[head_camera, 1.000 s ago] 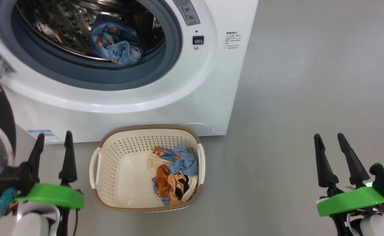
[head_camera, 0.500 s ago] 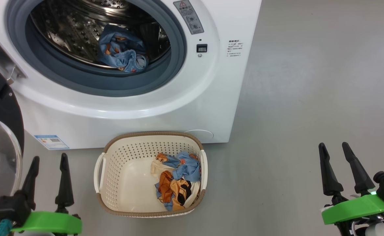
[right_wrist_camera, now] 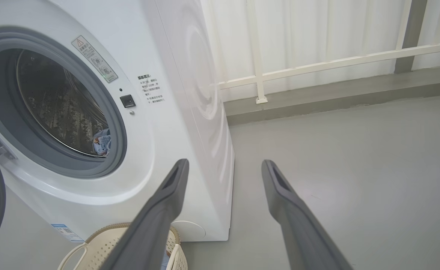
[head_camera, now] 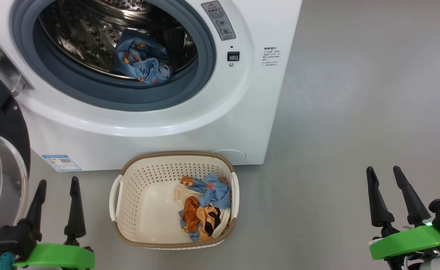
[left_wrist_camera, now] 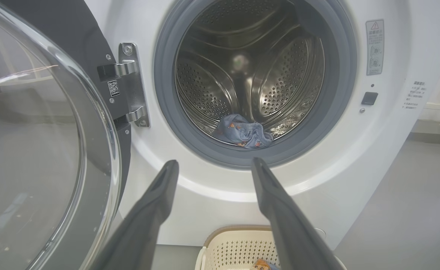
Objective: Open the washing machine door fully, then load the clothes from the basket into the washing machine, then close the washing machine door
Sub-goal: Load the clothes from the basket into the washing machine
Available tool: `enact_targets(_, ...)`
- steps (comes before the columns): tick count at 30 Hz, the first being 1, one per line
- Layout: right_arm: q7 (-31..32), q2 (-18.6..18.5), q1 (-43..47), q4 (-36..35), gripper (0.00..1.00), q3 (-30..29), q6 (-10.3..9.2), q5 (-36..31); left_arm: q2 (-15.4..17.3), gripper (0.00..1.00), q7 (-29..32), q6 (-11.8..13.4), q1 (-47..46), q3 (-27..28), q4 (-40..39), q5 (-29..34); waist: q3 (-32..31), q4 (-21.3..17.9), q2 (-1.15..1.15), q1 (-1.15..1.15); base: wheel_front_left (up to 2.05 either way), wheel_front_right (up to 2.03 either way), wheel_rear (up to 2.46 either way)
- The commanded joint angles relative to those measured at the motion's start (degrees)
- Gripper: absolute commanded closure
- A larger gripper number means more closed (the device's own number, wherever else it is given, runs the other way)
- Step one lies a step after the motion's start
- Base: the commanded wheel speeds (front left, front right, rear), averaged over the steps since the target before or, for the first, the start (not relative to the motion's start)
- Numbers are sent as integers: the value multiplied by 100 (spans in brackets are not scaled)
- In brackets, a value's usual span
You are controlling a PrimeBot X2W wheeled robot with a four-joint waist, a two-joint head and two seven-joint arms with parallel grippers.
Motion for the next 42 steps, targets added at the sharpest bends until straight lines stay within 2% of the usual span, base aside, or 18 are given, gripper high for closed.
enact_targets(1, -29, -63, 4, -155, 0, 102, 31, -35, 82, 0, -36, -12, 28, 177, -158, 68, 2, -2, 0, 0, 0, 0, 0)
enact_targets(12, -29, -4, -136, -241, 0, 103, 31, -55, 20, 0, -36, -12, -63, -32, -45, 17, 326, -9, 0, 0, 0, 0, 0)
enact_targets(23, -29, 114, -569, -389, 0, 13, 31, -132, -23, 0, -36, -12, -566, -496, 520, -138, 1223, -63, 0, 0, 0, 0, 0)
enact_targets(33, -29, 217, -965, -481, 0, -52, 31, -194, 5, 0, -36, -12, -1362, -1354, 1527, -611, 1974, -130, 0, 0, 0, 0, 0)
enact_targets(40, -29, 298, -1344, -563, 0, -85, 31, -213, 127, 0, -36, -12, -2210, -2356, 2382, -1053, 2582, -240, 0, 0, 0, 0, 0)
enact_targets(42, -29, 309, -1390, -569, 0, -83, 31, -212, 144, 0, -36, -12, -2323, -2471, 2486, -1119, 2656, -256, 0, 0, 0, 0, 0)
